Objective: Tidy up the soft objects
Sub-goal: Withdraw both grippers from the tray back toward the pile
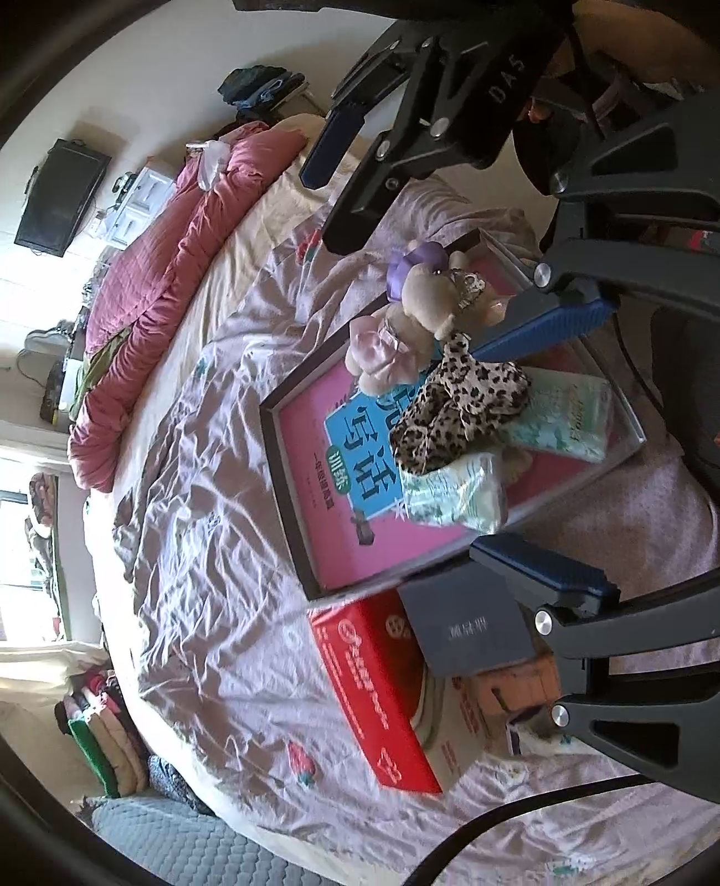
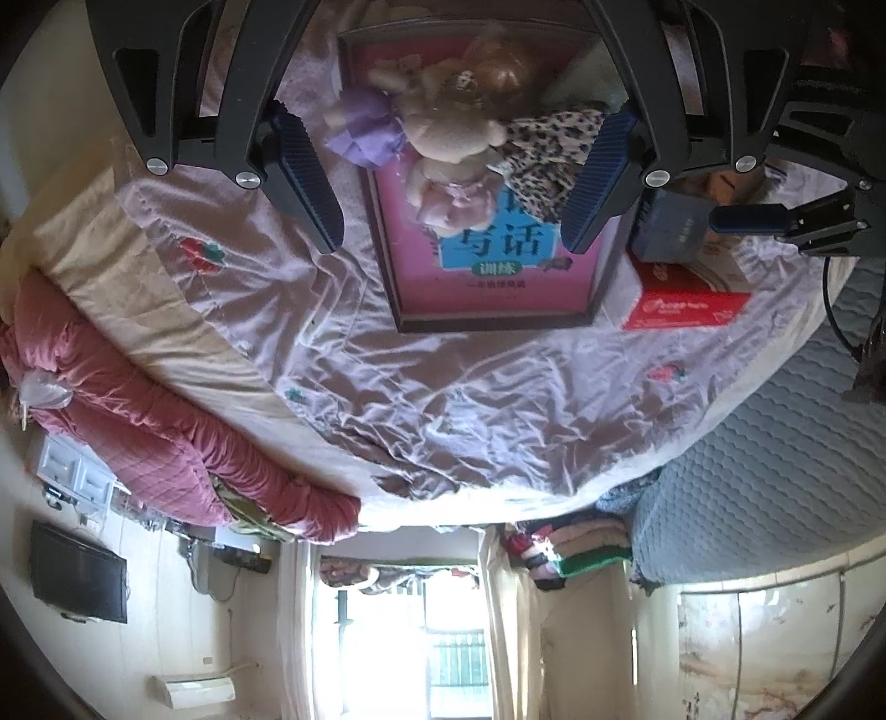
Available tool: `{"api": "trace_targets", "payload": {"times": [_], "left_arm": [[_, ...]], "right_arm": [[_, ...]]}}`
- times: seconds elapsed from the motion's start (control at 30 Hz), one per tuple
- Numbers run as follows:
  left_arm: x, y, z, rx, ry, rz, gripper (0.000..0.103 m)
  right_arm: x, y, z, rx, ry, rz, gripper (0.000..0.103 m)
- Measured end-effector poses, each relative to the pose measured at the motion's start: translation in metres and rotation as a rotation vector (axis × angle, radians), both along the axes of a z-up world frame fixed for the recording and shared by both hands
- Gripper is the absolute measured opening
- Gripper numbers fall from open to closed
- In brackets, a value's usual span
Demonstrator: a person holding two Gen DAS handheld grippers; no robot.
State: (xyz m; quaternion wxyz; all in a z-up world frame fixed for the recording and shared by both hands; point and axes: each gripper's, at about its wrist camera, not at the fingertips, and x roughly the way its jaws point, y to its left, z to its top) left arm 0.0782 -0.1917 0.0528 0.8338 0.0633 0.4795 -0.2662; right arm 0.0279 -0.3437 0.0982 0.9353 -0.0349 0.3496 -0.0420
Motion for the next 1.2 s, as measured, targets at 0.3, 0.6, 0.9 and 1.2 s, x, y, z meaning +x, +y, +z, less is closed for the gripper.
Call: {"api": "trace_targets", "payload": {"times": [0.3, 0.6, 0.9, 1.2], "left_arm": [[-0.011, 0.03, 0.011, -0.002, -0.028, 0.044, 0.064], [-0.022, 0.065, 0.019, -0.003, -0.053, 0.092, 0.064], [-0.03, 0.108, 0.021, -0.011, -0.064, 0.151, 0.064], [-0.033, 0.162, 0.005, 0.001, -0.042, 0.233, 0.064]], "right_arm": [[-0.007, 0.031, 0.014, 0.04, -0.029, 0.063, 0.082], [-0.012, 0.077, 0.021, 0.039, -0.051, 0.124, 0.082], [-0.016, 0.113, 0.025, 0.072, -0.088, 0.164, 0.082], [-0.012, 0.161, 0.004, 0.088, -0.028, 0.269, 0.082]]}}
